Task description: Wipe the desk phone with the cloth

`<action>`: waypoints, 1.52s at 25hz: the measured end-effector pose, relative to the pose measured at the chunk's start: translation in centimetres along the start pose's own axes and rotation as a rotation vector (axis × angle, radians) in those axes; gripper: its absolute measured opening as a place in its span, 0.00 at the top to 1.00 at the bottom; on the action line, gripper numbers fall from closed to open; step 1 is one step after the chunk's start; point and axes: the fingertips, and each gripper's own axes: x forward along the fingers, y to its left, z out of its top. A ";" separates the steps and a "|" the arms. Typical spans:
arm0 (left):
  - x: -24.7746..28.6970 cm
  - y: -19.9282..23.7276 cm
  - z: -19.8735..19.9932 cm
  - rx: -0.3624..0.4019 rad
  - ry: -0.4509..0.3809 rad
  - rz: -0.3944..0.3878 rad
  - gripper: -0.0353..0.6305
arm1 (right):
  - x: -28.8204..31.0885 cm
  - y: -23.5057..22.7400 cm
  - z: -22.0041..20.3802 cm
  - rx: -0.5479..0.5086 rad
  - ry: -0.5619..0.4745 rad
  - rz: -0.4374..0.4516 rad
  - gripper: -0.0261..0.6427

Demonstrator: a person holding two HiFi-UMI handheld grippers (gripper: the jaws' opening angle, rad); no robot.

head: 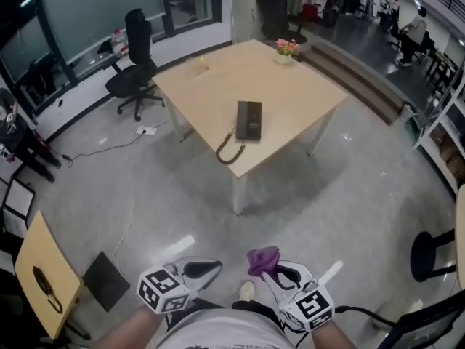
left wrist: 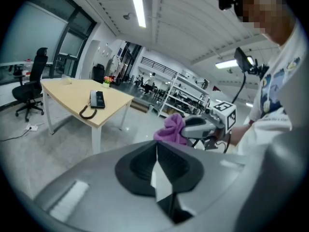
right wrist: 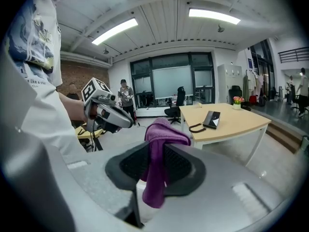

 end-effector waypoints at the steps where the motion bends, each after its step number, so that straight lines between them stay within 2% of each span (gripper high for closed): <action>1: 0.7 0.2 0.4 -0.005 -0.004 0.003 0.93 | 0.0 -1.0 -0.1 -0.001 -0.001 0.000 0.83; 8: 3.7 2.8 3.3 -0.038 -0.020 0.020 0.91 | 1.2 -6.2 0.1 0.017 0.014 0.001 0.83; 14: 5.6 9.3 5.9 -0.063 -0.035 0.002 0.89 | 4.4 -10.1 1.0 0.034 0.035 -0.051 0.83; 21: 8.3 18.6 10.9 -0.073 -0.007 -0.085 0.87 | 9.6 -14.6 4.9 0.078 0.054 -0.156 0.83; 27: 10.4 25.3 14.6 -0.067 0.043 -0.191 0.80 | 14.1 -18.1 8.5 0.109 0.038 -0.243 0.83; 30: 12.2 28.7 16.2 -0.107 0.047 -0.212 0.78 | 15.8 -19.6 9.7 0.119 0.044 -0.266 0.83; 33: 14.7 31.8 17.4 -0.164 0.044 -0.218 0.71 | 16.7 -20.9 10.3 0.130 0.056 -0.270 0.83; 38: 20.1 37.4 18.6 -0.276 0.049 -0.201 0.65 | 17.8 -23.9 10.7 0.139 0.064 -0.244 0.83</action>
